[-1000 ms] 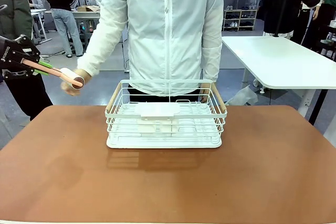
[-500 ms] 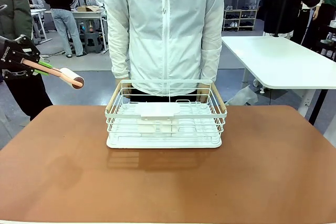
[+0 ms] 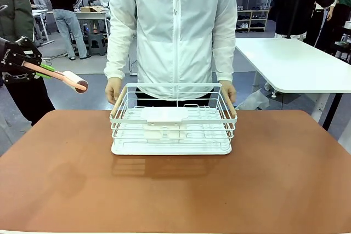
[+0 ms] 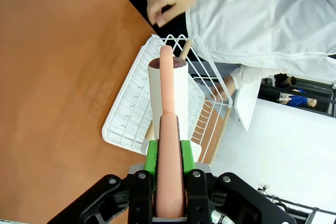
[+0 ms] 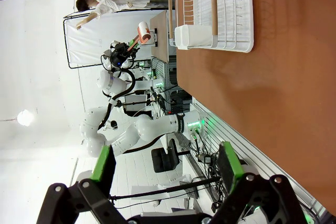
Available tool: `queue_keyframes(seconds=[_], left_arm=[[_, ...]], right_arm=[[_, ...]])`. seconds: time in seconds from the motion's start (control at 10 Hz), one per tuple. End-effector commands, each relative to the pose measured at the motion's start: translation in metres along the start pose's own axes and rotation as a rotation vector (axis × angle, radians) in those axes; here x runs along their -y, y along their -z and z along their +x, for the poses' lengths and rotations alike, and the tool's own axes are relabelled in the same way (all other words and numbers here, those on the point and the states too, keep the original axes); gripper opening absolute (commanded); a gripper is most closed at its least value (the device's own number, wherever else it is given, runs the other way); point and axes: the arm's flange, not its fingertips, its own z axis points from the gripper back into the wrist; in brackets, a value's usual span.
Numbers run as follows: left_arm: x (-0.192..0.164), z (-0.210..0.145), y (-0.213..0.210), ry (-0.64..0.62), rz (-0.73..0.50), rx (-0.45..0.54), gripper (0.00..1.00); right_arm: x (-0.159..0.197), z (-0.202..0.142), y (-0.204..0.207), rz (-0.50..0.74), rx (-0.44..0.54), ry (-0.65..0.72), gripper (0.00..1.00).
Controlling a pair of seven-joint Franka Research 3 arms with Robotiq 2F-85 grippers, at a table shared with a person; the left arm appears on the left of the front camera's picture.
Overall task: Clean the table.
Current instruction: Clean the table with the Lint Roller when the human lifts the Dish drying rack.
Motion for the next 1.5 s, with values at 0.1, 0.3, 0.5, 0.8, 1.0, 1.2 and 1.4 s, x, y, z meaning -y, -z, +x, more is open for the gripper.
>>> queue_keyframes(seconds=[0.1, 0.3, 0.5, 0.8, 1.0, 1.2, 1.4], left_arm=[[0.0011, -0.0003, -0.0003, -0.002, 0.004, 0.003, 0.00], [0.0011, -0.0003, -0.0003, -0.002, 0.004, 0.003, 0.00], [0.0011, -0.0003, -0.0003, -0.002, 0.004, 0.003, 0.00], [0.0011, -0.0003, -0.0003, -0.002, 0.004, 0.003, 0.00], [0.0011, -0.0003, -0.0003, -0.002, 0.004, 0.003, 0.00], [0.0011, -0.0003, -0.0003, -0.002, 0.004, 0.003, 0.00], [0.0011, -0.0003, -0.0003, -0.002, 0.004, 0.003, 0.00]], right_arm=[[-0.0017, -0.0012, -0.0001, 0.000, 0.001, -0.003, 1.00], [-0.0017, -0.0012, -0.0001, 0.000, 0.001, -0.003, 1.00], [-0.0017, -0.0012, -0.0001, 0.000, 0.001, -0.003, 1.00], [-0.0017, -0.0012, -0.0001, 0.000, 0.001, -0.003, 1.00], [-0.0017, -0.0012, -0.0001, 0.000, 0.001, -0.003, 1.00], [-0.0017, -0.0012, -0.0001, 0.000, 0.001, -0.003, 1.00], [-0.0017, -0.0012, -0.0001, 0.000, 0.001, -0.003, 1.00]])
